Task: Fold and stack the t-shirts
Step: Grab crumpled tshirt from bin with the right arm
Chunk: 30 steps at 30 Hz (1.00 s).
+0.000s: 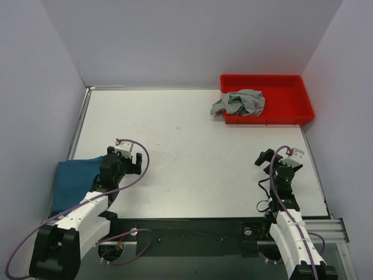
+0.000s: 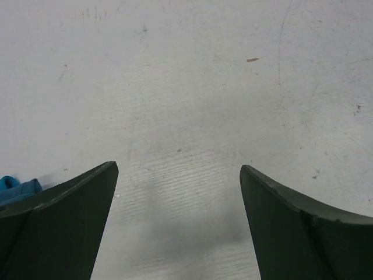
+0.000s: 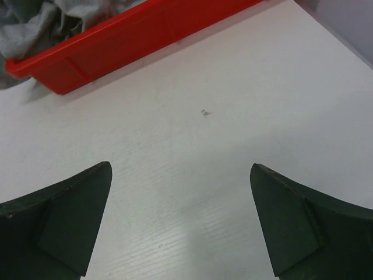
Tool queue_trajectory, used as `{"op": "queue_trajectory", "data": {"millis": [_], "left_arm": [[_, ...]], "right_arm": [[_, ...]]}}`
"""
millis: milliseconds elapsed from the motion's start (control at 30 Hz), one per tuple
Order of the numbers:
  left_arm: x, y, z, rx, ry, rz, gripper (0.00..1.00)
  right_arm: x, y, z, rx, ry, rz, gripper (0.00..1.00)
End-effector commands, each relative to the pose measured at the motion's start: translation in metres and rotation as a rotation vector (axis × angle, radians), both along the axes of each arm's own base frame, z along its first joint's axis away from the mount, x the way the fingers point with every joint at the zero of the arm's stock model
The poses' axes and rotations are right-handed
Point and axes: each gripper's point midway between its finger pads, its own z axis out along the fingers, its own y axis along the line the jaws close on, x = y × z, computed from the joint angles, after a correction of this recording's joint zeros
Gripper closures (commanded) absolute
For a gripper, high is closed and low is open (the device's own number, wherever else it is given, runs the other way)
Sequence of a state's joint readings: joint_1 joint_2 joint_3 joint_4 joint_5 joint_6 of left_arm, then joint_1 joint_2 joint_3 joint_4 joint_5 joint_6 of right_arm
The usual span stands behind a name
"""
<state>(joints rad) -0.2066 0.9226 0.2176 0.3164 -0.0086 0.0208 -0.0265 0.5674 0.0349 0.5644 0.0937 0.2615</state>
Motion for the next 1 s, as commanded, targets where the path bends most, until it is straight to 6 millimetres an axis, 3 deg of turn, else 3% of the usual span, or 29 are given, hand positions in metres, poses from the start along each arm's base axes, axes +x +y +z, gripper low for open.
{"op": "queue_trajectory", "data": {"millis": [0, 100, 133, 167, 200, 267, 300, 333, 367, 400, 433, 467, 500, 533, 567, 600, 633, 667, 733, 800, 833, 867, 900, 933, 967], "left_arm": [[0.001, -0.039, 0.035, -0.010, -0.056, -0.260, 0.03], [-0.006, -0.057, 0.042, 0.054, -0.071, -0.436, 0.03], [-0.001, -0.052, 0.043, 0.057, -0.070, -0.393, 0.03], [0.003, -0.050, 0.050, 0.031, -0.059, -0.355, 0.03], [0.012, -0.037, 0.050, 0.047, -0.039, -0.265, 0.03], [0.023, -0.025, 0.050, 0.007, 0.060, -0.141, 0.03], [0.024, -0.029, 0.057, -0.020, 0.115, -0.143, 0.03], [0.021, -0.039, 0.050, -0.058, 0.181, -0.180, 0.03], [0.022, -0.046, 0.056, -0.076, 0.229, -0.206, 0.03], [0.018, -0.061, 0.059, -0.122, 0.264, -0.277, 0.03], [0.016, -0.075, 0.067, -0.158, 0.325, -0.346, 0.04], [0.007, -0.078, 0.061, -0.168, 0.421, -0.360, 0.05], [0.013, -0.089, 0.067, -0.190, 0.467, -0.400, 0.06], [0.002, -0.088, 0.064, -0.175, 0.547, -0.424, 0.08], [0.011, -0.092, 0.067, -0.172, 0.576, -0.450, 0.09], [0.003, -0.089, 0.065, -0.142, 0.637, -0.472, 0.11], [0.014, -0.090, 0.068, -0.120, 0.646, -0.473, 0.12], [0.010, -0.085, 0.065, -0.092, 0.679, -0.481, 0.12], [0.024, -0.079, 0.069, -0.037, 0.653, -0.469, 0.12], [0.034, -0.077, 0.073, -0.018, 0.603, -0.464, 0.12], [0.035, -0.077, 0.077, -0.022, 0.588, -0.466, 0.12], [0.038, -0.079, 0.078, -0.030, 0.575, -0.463, 0.12], [0.039, -0.078, 0.080, -0.038, 0.568, -0.456, 0.12], [0.041, -0.078, 0.079, -0.053, 0.567, -0.444, 0.12], [0.040, -0.076, 0.079, -0.061, 0.567, -0.438, 0.12]], "right_arm": [[-0.003, -0.030, 0.042, 0.205, -0.098, -0.269, 0.00], [0.022, -0.007, 0.099, 0.167, -0.148, -0.087, 0.00], [0.026, 0.007, 0.099, 0.156, -0.102, -0.005, 0.00], [0.040, 0.012, 0.123, 0.154, -0.093, 0.033, 0.00], [0.043, 0.024, 0.112, 0.159, 0.009, 0.099, 0.00], [0.068, 0.032, 0.168, 0.162, 0.051, 0.155, 0.00], [0.079, 0.035, 0.148, 0.178, 0.170, 0.161, 0.00], [0.090, 0.034, 0.172, 0.176, 0.198, 0.162, 0.00], [0.105, 0.033, 0.143, 0.188, 0.326, 0.147, 0.00], [0.115, 0.029, 0.168, 0.180, 0.332, 0.137, 0.02], [0.133, 0.025, 0.142, 0.181, 0.440, 0.106, 0.04], [0.149, 0.022, 0.126, 0.197, 0.539, 0.083, 0.07], [0.159, 0.021, 0.127, 0.197, 0.556, 0.071, 0.09], [0.177, 0.018, 0.114, 0.202, 0.614, 0.056, 0.11], [0.183, 0.018, 0.107, 0.210, 0.638, 0.042, 0.12], [0.202, 0.017, 0.092, 0.216, 0.663, 0.035, 0.13], [0.211, 0.017, 0.081, 0.225, 0.682, 0.028, 0.14], [0.228, 0.019, 0.073, 0.229, 0.685, 0.038, 0.14], [0.250, 0.036, 0.054, 0.248, 0.707, 0.106, 0.14], [0.268, 0.051, 0.044, 0.239, 0.710, 0.167, 0.13], [0.278, 0.052, 0.050, 0.228, 0.680, 0.181, 0.12], [0.283, 0.065, 0.036, 0.222, 0.701, 0.203, 0.12], [0.293, 0.066, 0.039, 0.224, 0.675, 0.201, 0.12], [0.298, 0.063, 0.027, 0.221, 0.684, 0.180, 0.13], [0.304, 0.062, 0.026, 0.220, 0.677, 0.168, 0.18]]}}
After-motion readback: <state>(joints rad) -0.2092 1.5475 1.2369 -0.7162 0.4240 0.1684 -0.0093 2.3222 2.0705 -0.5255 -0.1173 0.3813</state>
